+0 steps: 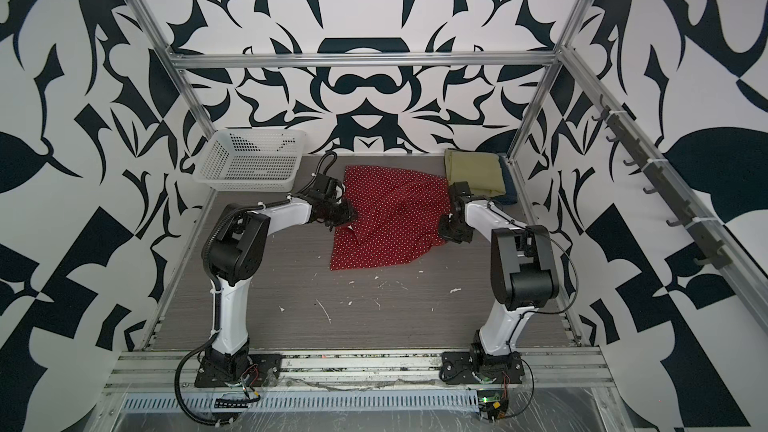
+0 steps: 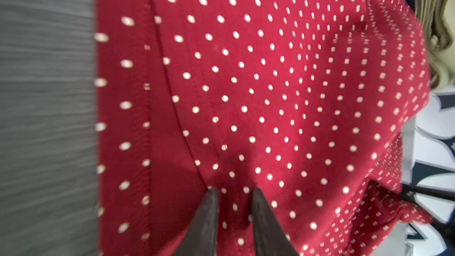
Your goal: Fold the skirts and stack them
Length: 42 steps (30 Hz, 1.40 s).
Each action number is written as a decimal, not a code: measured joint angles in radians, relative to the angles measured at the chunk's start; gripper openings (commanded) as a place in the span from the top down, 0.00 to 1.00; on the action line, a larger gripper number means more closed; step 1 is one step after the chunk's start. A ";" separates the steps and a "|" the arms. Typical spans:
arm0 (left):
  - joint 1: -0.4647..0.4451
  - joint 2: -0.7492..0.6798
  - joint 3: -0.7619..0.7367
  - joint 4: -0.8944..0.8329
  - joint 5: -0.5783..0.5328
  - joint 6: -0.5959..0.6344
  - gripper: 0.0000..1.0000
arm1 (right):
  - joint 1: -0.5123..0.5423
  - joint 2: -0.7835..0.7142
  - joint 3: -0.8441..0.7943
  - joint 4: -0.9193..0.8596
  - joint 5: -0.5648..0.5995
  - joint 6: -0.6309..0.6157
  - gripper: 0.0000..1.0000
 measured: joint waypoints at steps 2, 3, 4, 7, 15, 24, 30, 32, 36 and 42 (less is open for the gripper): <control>-0.003 0.004 0.000 0.011 0.010 -0.005 0.91 | 0.000 0.000 0.000 0.000 0.000 0.000 0.83; -0.005 0.004 0.000 0.014 0.010 -0.009 0.91 | 0.000 0.000 0.000 0.001 0.000 0.001 0.84; -0.005 0.004 0.000 0.022 0.014 -0.010 0.95 | 0.000 0.000 0.000 0.001 0.000 0.002 0.83; -0.006 0.004 0.004 0.035 0.016 -0.006 1.00 | 0.000 0.000 0.000 0.001 0.000 0.002 0.84; 0.008 0.004 0.098 0.032 0.001 0.027 1.00 | 0.000 0.000 0.000 0.002 0.000 0.003 0.84; 0.144 0.102 0.401 -0.053 -0.028 0.170 1.00 | 0.000 0.000 0.000 0.004 0.000 0.003 0.85; 0.242 0.236 0.689 -0.116 -0.029 0.259 0.52 | 0.000 0.000 -0.001 0.000 0.001 0.006 0.87; 0.262 0.272 0.761 -0.130 -0.025 0.266 0.27 | 0.000 0.000 -0.002 0.000 0.001 0.007 0.87; 0.290 0.293 0.800 -0.158 -0.026 0.291 0.20 | -0.001 0.000 -0.003 -0.001 0.001 0.010 0.87; 0.278 0.215 0.637 -0.168 -0.027 0.310 0.21 | -0.002 -0.040 -0.035 0.040 -0.079 0.006 0.79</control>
